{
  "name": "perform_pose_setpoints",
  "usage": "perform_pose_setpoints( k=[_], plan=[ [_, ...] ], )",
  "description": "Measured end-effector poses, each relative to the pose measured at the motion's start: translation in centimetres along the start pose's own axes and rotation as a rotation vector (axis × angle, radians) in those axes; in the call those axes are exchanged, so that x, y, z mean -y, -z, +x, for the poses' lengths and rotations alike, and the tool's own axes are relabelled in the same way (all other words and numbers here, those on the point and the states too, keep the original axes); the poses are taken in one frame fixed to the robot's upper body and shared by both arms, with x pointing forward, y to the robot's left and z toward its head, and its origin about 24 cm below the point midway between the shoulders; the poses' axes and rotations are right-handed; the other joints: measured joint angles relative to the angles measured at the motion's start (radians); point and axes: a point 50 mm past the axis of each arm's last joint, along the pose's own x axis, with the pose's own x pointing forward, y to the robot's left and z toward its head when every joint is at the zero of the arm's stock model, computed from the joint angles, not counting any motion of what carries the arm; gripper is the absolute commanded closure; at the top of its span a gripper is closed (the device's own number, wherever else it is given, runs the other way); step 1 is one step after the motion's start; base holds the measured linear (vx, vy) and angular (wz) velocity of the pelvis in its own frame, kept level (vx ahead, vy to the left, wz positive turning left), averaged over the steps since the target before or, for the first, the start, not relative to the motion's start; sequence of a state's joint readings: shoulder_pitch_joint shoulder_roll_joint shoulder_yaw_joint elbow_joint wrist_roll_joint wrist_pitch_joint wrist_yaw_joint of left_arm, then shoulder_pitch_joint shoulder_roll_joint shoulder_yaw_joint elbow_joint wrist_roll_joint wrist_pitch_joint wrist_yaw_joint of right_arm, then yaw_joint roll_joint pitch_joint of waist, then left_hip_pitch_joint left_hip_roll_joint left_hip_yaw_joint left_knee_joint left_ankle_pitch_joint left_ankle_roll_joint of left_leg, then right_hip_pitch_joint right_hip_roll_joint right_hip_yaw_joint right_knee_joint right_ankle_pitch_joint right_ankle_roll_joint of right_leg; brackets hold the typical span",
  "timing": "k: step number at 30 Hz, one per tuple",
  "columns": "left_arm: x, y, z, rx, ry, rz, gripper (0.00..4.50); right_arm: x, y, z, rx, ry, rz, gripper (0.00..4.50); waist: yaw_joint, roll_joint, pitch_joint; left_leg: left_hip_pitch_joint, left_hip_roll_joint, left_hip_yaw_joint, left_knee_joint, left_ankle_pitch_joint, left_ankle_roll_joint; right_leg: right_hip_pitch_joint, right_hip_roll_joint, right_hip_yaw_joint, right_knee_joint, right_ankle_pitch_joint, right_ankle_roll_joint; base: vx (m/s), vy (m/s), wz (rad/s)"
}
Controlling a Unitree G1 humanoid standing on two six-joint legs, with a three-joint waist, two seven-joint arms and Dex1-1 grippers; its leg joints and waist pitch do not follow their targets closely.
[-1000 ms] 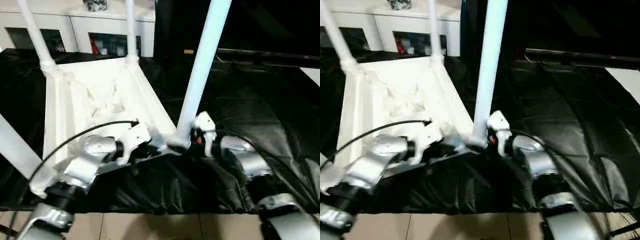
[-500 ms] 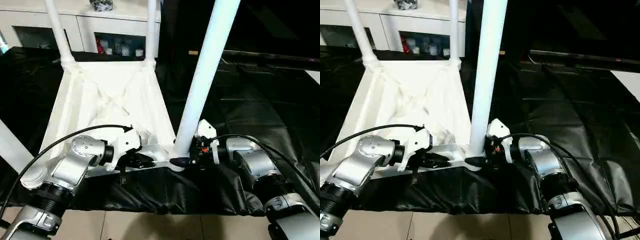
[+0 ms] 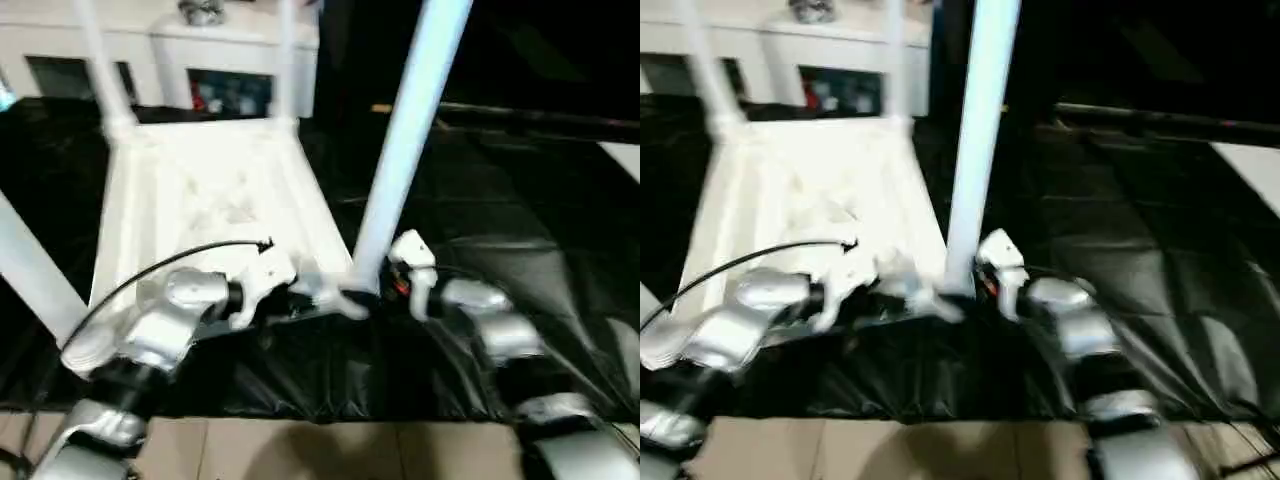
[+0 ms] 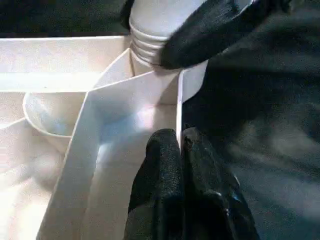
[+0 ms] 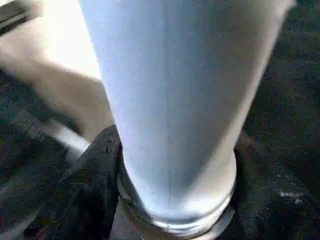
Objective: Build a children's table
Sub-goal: Rotate leg to tighten
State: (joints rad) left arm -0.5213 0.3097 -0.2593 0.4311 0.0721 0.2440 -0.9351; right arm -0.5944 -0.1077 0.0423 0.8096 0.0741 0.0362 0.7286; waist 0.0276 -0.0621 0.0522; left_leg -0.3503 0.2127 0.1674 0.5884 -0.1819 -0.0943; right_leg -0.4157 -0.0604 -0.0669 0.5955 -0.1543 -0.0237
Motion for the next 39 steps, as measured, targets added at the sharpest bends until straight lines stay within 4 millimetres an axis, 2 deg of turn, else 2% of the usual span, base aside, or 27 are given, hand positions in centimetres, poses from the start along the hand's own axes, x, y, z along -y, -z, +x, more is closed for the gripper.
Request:
perform_pose_setpoints(
  k=[7, 8, 11, 16, 22, 28, 30, 32, 33, 35, 36, 39],
  plan=[
    [0.0, -0.7, 1.3, 0.002, -0.088, -0.039, 4.50, -0.2, -0.2, 1.1, 0.034, 0.171, 0.057, 1.80, 0.001, 0.001, -0.001, 0.001, -0.001, 0.001, 0.000, 0.000, 0.000, -0.001, 0.000, 0.000, -0.001, 0.000, 0.000, 0.000, 0.000, 0.00],
    [0.0, -0.8, 1.4, 0.003, -0.089, -0.039, 4.50, -0.2, -0.2, 1.1, 0.036, 0.172, 0.059, 1.25, 0.002, 0.001, -0.001, 0.001, -0.001, 0.001, 0.000, 0.000, 0.000, -0.001, 0.000, 0.000, -0.001, 0.000, 0.000, 0.000, 0.000, 0.00],
    [0.0, -0.8, 1.3, 0.003, -0.080, -0.037, 4.50, -0.2, -0.4, 1.1, 0.046, 0.160, 0.062, 1.02, 0.001, 0.008, 0.000, 0.001, -0.001, 0.001, -0.001, 0.000, 0.000, -0.002, 0.000, 0.000, 0.000, 0.001, -0.001, 0.000, 0.000, 0.00],
    [-0.1, -0.6, 0.6, 0.003, -0.032, -0.014, 4.50, 0.1, -0.5, 0.2, 0.027, 0.035, 0.010, 0.55, 0.001, 0.008, 0.000, 0.000, 0.000, 0.002, -0.007, -0.001, 0.000, -0.003, 0.001, -0.001, 0.000, 0.003, -0.002, 0.000, 0.000, 0.00],
    [0.3, 0.2, -1.2, 0.014, 0.111, 0.036, 4.50, 0.1, -0.9, -1.1, -0.033, -0.202, -0.090, 0.55, 0.009, 0.008, 0.000, -0.001, 0.000, 0.002, -0.012, -0.001, -0.001, -0.004, 0.001, -0.002, -0.001, 0.003, -0.007, 0.000, 0.000, 0.00],
    [0.7, 0.8, -2.7, 0.000, 0.228, 0.068, 4.50, 0.0, -0.9, -2.9, -0.126, -0.440, -0.174, 0.55, 0.022, 0.007, 0.000, 0.000, 0.000, 0.003, -0.007, -0.001, -0.001, -0.002, 0.000, 0.000, -0.001, 0.003, -0.007, 0.000, 0.000, 0.00],
    [0.8, 1.0, -2.9, -0.005, 0.257, 0.070, 4.50, -0.2, -0.8, -3.1, -0.143, -0.487, -0.178, 0.88, 0.027, 0.007, 0.000, 0.001, 0.000, 0.003, -0.006, -0.001, -0.001, -0.002, 0.000, 0.000, 0.000, 0.003, -0.007, 0.000, 0.000, 0.00],
    [0.8, 1.0, -3.0, -0.010, 0.277, 0.076, 4.50, -0.1, -0.8, -3.3, -0.158, -0.508, -0.184, 0.88, 0.032, 0.007, 0.000, 0.001, 0.001, 0.003, -0.005, -0.001, -0.001, -0.001, 0.000, 0.000, 0.001, 0.003, -0.007, 0.000, 0.000, 0.00],
    [0.9, 0.9, -3.1, -0.010, 0.283, 0.079, 4.50, -0.1, -0.8, -3.5, -0.166, -0.522, -0.188, 1.15, 0.033, 0.006, 0.000, 0.001, 0.001, 0.003, -0.004, -0.001, -0.001, -0.001, 0.000, 0.000, 0.001, 0.003, -0.007, 0.000, 0.000, 0.00],
    [0.9, 0.9, -3.2, -0.013, 0.297, 0.084, 4.50, -0.2, -0.8, -3.6, -0.175, -0.542, -0.189, 1.15, 0.034, 0.006, 0.000, 0.000, 0.001, 0.003, -0.004, -0.001, -0.001, -0.001, 0.000, 0.000, 0.001, 0.002, -0.007, 0.000, 0.000, 0.00],
    [1.0, 0.9, -3.2, -0.013, 0.304, 0.083, 4.50, -0.2, -0.8, -3.7, -0.177, -0.545, -0.186, 1.32, 0.034, 0.006, 0.000, 0.000, 0.001, 0.003, -0.004, -0.001, -0.001, -0.001, 0.000, 0.000, 0.001, 0.002, -0.007, 0.000, 0.000, 0.00],
    [1.1, 1.0, -3.3, -0.012, 0.327, 0.078, 4.50, -0.3, -0.8, -3.9, -0.188, -0.565, -0.182, 1.43, 0.035, 0.006, 0.000, 0.000, 0.001, 0.003, -0.004, -0.001, -0.001, -0.001, 0.000, 0.000, 0.001, 0.002, -0.006, 0.000, 0.000, 0.00]
  ],
)
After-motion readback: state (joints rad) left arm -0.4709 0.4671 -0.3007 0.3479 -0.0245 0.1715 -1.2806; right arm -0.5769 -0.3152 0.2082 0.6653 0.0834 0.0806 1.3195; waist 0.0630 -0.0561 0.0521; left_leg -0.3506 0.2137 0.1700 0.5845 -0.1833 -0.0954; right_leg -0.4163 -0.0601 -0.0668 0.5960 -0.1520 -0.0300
